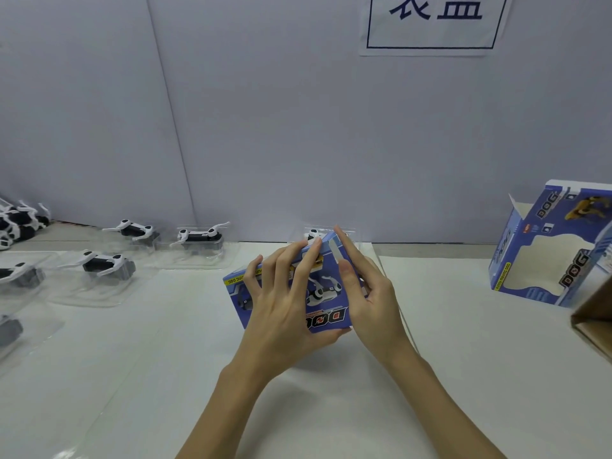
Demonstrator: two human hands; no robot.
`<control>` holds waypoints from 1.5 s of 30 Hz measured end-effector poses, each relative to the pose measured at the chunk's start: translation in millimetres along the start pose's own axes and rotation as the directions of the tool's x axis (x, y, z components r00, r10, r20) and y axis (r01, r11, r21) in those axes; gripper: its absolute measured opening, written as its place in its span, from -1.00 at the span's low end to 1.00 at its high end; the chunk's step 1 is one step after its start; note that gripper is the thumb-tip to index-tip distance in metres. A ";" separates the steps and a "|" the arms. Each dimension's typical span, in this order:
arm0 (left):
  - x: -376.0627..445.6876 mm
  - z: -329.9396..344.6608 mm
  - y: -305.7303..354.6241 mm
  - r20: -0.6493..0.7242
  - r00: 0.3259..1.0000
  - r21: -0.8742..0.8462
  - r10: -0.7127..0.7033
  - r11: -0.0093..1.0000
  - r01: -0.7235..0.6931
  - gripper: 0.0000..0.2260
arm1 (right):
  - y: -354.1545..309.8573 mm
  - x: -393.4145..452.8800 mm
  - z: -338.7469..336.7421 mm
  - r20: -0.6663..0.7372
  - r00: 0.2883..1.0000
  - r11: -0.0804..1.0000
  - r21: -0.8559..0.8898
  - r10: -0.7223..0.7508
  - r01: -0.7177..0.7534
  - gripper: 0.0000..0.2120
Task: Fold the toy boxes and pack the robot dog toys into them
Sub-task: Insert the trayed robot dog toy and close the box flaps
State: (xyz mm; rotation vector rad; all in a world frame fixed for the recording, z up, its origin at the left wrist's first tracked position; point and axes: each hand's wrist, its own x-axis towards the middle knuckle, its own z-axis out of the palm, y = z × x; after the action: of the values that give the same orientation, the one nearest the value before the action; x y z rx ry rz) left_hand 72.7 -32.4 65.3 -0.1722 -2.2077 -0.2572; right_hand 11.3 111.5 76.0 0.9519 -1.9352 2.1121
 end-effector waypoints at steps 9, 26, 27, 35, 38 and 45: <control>-0.6 1.6 0.9 -0.007 1.000 0.011 -0.012 1.000 0.012 0.05 | -3.5 0.2 -1.0 -0.006 1.000 1.000 0.016 0.013 -0.013 -0.61; -1.6 7.7 -0.7 -0.056 0.998 0.050 0.000 0.999 0.003 0.03 | -4.4 1.3 -4.9 0.011 1.000 0.999 -0.032 0.004 -0.004 -0.58; -1.6 8.1 -1.2 -0.059 0.998 0.049 0.002 0.999 0.001 0.02 | -5.2 1.3 -4.7 0.020 1.000 0.999 -0.035 -0.001 0.002 -0.58; -4.1 11.8 -5.7 -0.115 0.992 0.071 0.058 0.996 -0.050 -0.14 | -0.4 2.3 -9.1 0.152 0.988 1.000 -0.019 0.003 0.000 -0.56; -3.7 12.6 -7.9 -0.117 0.990 0.089 0.073 0.994 -0.063 -0.22 | -0.5 1.3 -6.6 0.256 0.965 0.998 -0.005 0.063 -0.064 -0.57; 0.2 -1.1 -14.0 -0.248 0.965 -0.061 -0.086 0.995 0.073 -0.24 | -9.4 -3.5 -4.9 0.108 0.989 0.993 -0.043 -0.105 0.110 -0.51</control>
State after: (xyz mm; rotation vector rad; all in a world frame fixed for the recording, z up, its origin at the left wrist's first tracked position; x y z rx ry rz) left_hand 70.5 -46.3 64.3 -0.0739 -1.9602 -0.3609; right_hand 16.9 118.8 82.2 1.1530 -1.9261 1.9843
